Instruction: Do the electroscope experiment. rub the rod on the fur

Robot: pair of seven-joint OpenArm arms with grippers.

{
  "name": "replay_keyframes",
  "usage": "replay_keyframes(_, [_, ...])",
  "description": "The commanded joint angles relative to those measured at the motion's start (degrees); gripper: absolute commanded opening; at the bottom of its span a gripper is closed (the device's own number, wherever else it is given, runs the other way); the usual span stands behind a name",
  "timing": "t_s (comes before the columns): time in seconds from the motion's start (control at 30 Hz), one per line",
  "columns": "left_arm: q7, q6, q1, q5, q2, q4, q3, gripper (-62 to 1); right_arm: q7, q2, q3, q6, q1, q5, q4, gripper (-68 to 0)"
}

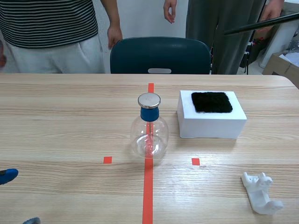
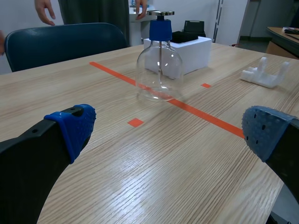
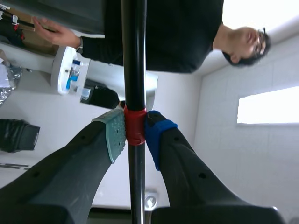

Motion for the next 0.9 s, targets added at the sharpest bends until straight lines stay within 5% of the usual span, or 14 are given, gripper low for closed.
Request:
replay_keyframes(0.0, [-2.54, 0.09, -0.04, -0.55, 0.24, 0.50, -0.04, 1.4, -0.59, -0.37, -1.88, -0.79, 3.45, -2.14, -1.01, -67.5])
replay_keyframes(0.17, [-2.54, 0.09, -0.04, -0.55, 0.24, 0.50, -0.04, 1.4, -0.57, -0.79, -11.89, -0.79, 11.08, -7.50, -6.91, -67.5])
replay_keyframes(0.47, [-2.54, 0.09, -0.04, -0.55, 0.24, 0.50, -0.04, 1.4, -2.73, -1.14, -30.27, -0.76, 25.90, -8.26, -14.69, -67.5])
replay_keyframes(0.67, [-2.54, 0.09, -0.04, -0.55, 0.24, 0.50, -0.04, 1.4, -4.87, -6.10, -37.88, -0.72, 34.07, -10.86, -22.64, -67.5])
replay_keyframes(0.87, [-2.54, 0.09, -0.04, -0.55, 0.24, 0.50, -0.04, 1.4, -4.63, -7.58, -43.76, 2.29, 38.40, -11.47, -27.26, -67.5])
